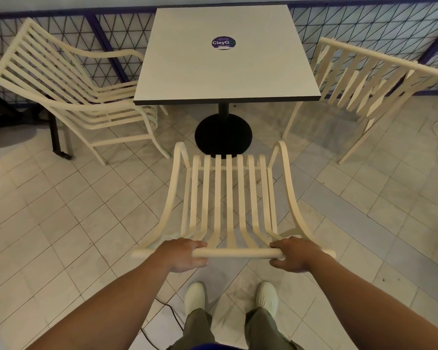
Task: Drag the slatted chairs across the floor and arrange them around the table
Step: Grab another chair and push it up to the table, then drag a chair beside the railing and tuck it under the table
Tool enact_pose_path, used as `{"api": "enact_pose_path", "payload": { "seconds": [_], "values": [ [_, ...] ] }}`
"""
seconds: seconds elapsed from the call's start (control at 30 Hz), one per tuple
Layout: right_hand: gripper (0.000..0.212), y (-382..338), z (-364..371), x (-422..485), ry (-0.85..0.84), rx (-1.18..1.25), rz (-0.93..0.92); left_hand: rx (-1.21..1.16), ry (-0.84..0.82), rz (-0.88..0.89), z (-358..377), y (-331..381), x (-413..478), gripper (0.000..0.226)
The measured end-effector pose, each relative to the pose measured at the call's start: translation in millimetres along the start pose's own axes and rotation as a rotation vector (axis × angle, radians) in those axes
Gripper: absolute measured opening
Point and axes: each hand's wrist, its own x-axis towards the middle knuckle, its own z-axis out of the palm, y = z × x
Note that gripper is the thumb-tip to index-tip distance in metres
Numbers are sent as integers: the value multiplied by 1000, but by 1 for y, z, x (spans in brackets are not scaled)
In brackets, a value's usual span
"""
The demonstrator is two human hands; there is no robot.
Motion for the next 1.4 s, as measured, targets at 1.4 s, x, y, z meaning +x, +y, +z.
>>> {"api": "enact_pose_path", "payload": {
  "seconds": [1.4],
  "values": [
    [70,193,88,-204,276,475,305,218,-120,478,17,376,5,67]
  ]
}}
